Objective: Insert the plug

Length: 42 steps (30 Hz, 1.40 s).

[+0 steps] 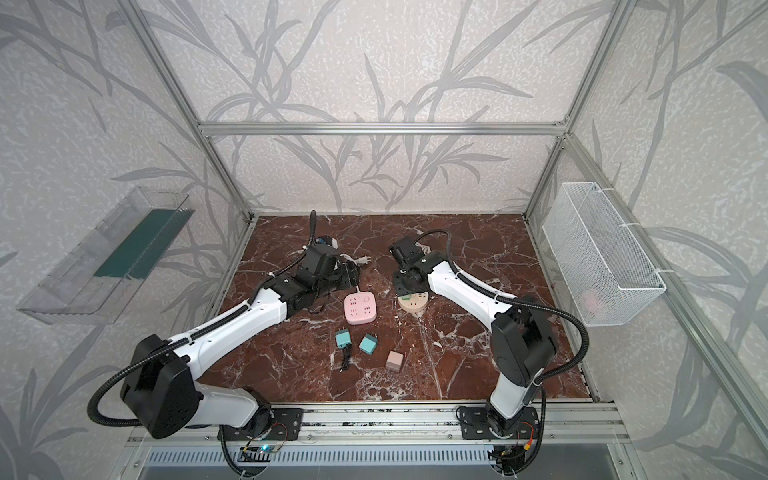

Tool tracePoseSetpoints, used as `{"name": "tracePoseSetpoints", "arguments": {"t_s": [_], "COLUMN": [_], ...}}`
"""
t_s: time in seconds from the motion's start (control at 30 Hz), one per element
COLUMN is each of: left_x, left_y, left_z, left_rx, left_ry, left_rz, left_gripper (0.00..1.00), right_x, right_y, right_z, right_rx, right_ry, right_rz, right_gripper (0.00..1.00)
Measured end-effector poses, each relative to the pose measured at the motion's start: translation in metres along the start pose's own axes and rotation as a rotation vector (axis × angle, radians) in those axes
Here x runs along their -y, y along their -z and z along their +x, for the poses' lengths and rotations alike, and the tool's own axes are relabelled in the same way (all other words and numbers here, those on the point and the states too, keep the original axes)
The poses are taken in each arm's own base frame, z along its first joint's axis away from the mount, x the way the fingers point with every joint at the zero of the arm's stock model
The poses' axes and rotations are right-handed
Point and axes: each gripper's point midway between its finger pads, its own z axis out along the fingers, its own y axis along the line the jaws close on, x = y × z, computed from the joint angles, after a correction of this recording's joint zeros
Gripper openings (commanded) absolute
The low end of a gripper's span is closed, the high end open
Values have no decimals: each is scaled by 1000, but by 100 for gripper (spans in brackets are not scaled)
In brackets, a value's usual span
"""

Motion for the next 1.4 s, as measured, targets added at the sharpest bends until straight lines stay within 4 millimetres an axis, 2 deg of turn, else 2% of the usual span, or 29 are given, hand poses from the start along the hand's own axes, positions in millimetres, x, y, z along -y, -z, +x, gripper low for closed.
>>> {"name": "tracePoseSetpoints", "arguments": {"t_s": [0.3, 0.77, 0.9, 1.03, 1.17, 1.4], "left_x": [-5, -1, 1, 5, 8, 11], "left_y": [-2, 1, 0, -1, -4, -7], "left_z": [0, -3, -2, -1, 0, 1], "left_rx": [-1, 2, -4, -10, -16, -20], "left_ry": [14, 36, 39, 40, 40, 41], "left_rz": [9, 42, 51, 71, 87, 100], "left_gripper": [73, 73, 72, 72, 72, 72], "right_x": [6, 9, 9, 9, 9, 12], "right_y": [-27, -40, -41, -41, -42, -43], "right_z": [12, 6, 3, 3, 2, 2], "right_rx": [-68, -71, -66, -64, -65, -75], "right_ry": [15, 28, 30, 33, 40, 29], "right_rz": [69, 105, 111, 113, 110, 92], "right_gripper": [45, 39, 31, 12, 0, 0]}}
